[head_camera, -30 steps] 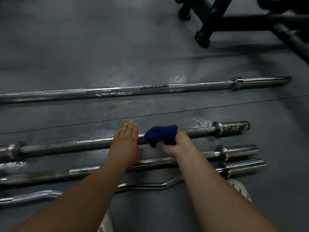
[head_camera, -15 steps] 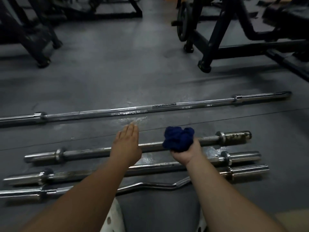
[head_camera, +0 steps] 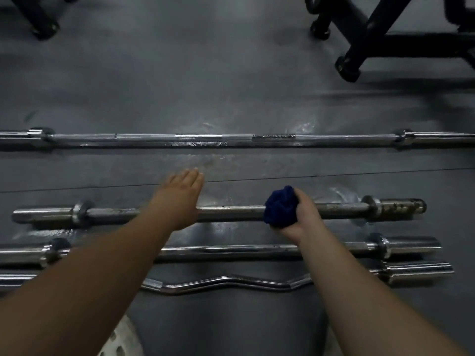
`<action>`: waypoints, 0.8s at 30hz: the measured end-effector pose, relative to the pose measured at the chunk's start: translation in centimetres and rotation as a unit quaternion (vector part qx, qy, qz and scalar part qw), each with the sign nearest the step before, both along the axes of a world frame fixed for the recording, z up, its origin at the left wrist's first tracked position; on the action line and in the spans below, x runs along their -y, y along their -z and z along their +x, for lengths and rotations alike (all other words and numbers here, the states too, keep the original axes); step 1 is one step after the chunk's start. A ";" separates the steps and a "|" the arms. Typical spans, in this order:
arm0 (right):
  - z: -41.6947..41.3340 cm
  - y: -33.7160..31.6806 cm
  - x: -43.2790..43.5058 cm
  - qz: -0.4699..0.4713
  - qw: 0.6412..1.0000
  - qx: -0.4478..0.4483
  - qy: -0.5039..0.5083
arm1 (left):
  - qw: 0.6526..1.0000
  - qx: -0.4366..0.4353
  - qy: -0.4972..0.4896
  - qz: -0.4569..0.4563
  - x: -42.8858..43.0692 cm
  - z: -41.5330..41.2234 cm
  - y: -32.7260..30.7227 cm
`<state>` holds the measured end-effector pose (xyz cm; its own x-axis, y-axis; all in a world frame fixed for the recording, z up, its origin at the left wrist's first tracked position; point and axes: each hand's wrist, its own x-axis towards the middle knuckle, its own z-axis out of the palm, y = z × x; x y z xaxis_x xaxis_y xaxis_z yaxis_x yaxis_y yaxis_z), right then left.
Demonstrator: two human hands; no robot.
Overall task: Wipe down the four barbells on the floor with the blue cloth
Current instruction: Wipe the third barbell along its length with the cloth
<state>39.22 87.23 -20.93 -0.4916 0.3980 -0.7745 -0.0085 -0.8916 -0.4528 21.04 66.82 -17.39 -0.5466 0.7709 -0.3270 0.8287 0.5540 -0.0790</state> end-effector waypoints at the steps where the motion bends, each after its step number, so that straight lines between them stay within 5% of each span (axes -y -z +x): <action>1: -0.7 0.9 -0.3 0.036 0.999 0.019 0.007 | 1.000 0.014 -0.013 -0.009 0.5 0.0 1.6; 5: -2.6 3.4 -1.3 0.231 0.961 0.154 0.006 | 0.998 0.063 -0.023 -0.017 1.0 1.7 7.3; 9: -4.0 6.0 -2.5 0.442 0.847 0.294 -0.025 | 0.998 0.049 -0.039 0.000 1.2 0.7 10.6; 13: -5.8 10.7 -0.1 0.550 0.727 0.398 -0.105 | 0.998 0.033 -0.055 0.015 3.2 -1.6 13.1; 20: -12.2 11.8 11.8 0.734 0.516 0.203 -0.393 | 0.995 0.048 -0.065 0.060 4.1 -1.6 15.5; 22: -10.4 11.9 9.3 0.744 0.494 0.186 -0.410 | 0.994 0.045 -0.069 0.070 4.1 -1.5 15.6; 24: -6.8 12.6 5.0 0.734 0.509 0.265 -0.363 | 0.994 0.042 -0.065 0.074 4.2 -1.5 15.7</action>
